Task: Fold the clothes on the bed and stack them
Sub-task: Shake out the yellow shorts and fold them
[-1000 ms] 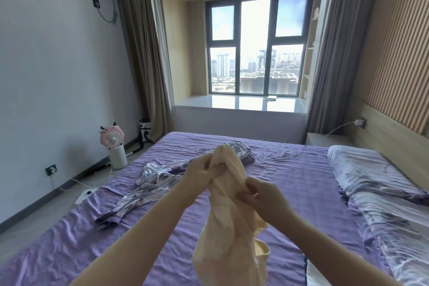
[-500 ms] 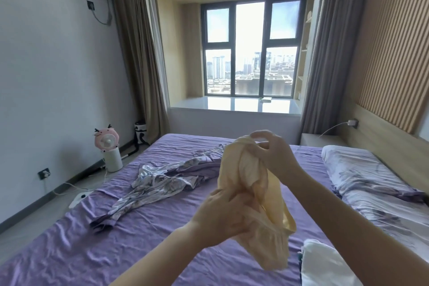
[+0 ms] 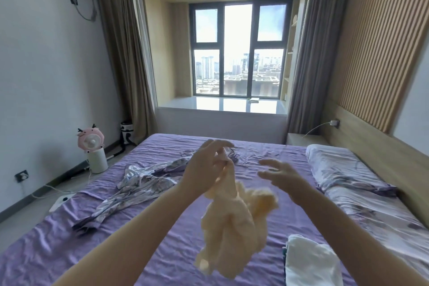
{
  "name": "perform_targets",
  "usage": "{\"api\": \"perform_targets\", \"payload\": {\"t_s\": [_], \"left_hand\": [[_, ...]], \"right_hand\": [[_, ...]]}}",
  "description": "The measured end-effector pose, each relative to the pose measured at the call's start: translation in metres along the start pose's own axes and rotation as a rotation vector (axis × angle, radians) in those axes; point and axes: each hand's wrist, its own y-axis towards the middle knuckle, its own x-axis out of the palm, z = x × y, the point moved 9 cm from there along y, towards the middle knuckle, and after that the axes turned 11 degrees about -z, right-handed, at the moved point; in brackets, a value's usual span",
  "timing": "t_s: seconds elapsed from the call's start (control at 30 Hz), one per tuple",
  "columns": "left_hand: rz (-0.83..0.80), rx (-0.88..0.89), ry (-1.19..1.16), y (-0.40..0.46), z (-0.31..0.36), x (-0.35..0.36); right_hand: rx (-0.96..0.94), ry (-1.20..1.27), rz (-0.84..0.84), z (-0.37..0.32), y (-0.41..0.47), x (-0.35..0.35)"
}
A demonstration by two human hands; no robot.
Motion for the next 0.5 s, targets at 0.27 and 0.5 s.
{"api": "perform_targets", "payload": {"t_s": [0.27,0.5], "left_hand": [[-0.046,-0.021,0.164,0.011,-0.008,-0.019],[-0.074,-0.314,0.349,-0.02,-0.08,-0.056]], "right_hand": [[-0.143,0.303,-0.455,-0.004,-0.021,0.109],[-0.053,-0.097,-0.054,0.006,-0.001,0.073]]}}
